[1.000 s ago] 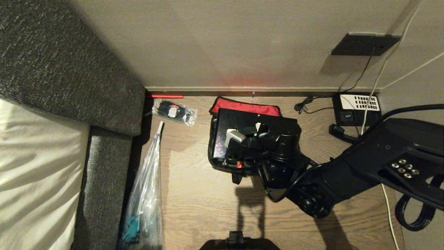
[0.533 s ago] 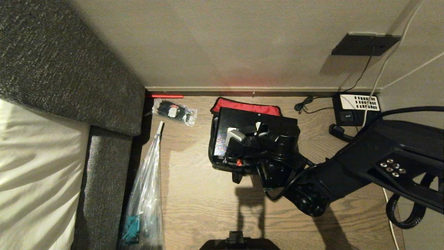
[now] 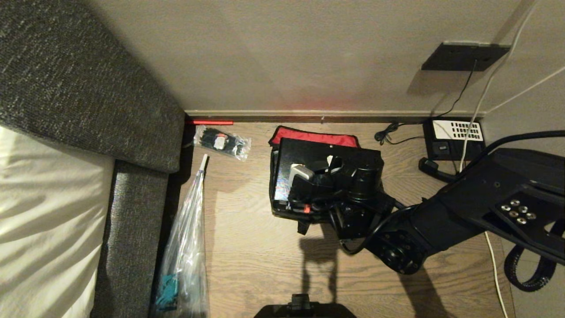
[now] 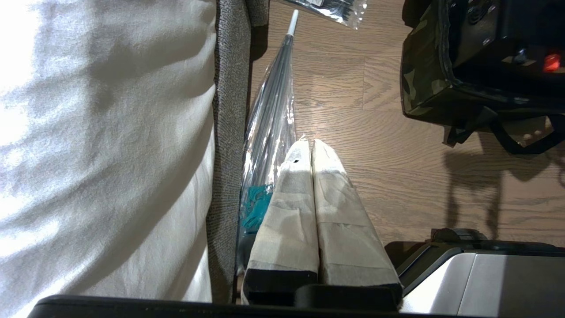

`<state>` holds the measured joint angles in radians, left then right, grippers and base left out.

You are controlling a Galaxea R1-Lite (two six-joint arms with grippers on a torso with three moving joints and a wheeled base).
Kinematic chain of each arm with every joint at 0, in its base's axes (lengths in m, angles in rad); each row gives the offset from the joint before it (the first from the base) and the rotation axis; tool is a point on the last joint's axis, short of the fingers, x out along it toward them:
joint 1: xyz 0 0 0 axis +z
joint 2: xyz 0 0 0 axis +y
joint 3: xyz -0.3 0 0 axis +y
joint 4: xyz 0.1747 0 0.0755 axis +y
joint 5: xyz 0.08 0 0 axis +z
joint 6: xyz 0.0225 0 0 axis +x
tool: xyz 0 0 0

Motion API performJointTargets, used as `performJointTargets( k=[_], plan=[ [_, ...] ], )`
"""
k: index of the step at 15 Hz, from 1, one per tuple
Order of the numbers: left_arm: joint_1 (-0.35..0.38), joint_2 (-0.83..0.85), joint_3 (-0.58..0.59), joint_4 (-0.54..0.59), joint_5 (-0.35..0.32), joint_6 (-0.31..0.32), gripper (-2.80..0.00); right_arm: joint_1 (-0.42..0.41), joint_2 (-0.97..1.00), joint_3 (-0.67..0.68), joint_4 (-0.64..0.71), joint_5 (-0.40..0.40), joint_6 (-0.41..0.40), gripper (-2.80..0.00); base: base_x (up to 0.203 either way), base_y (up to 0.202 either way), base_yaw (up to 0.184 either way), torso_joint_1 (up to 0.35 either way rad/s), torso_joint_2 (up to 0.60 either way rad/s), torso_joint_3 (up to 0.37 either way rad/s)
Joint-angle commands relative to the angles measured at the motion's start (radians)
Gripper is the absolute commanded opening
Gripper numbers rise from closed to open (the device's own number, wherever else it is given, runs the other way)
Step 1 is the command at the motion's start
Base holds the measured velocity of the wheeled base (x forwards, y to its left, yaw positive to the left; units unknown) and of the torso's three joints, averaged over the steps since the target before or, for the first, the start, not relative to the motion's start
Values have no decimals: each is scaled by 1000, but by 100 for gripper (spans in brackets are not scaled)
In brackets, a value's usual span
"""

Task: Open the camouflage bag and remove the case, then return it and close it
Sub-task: Place the black box back

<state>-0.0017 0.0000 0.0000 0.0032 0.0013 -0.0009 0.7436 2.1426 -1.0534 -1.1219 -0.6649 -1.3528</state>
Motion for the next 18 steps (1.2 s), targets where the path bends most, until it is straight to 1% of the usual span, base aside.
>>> performJointTargets(
  k=[1,4,8,14,18],
  plan=[
    [0,0,0,0,0,-1,-280,0,41,-10,-17,-4,-4,-280,0,0,0,0,0,0],
    [0,0,0,0,0,-1,-280,0,90,-36,-22,-4,25,-280,0,0,0,0,0,0],
    [0,0,0,0,0,-1,-280,-4,138,-59,-47,-4,29,-280,0,0,0,0,0,0],
    [0,0,0,0,0,-1,-280,-34,206,-83,-49,-4,31,-280,0,0,0,0,0,0],
    [0,0,0,0,0,-1,-280,-40,248,-136,-43,-5,56,-280,0,0,0,0,0,0]
  ],
)
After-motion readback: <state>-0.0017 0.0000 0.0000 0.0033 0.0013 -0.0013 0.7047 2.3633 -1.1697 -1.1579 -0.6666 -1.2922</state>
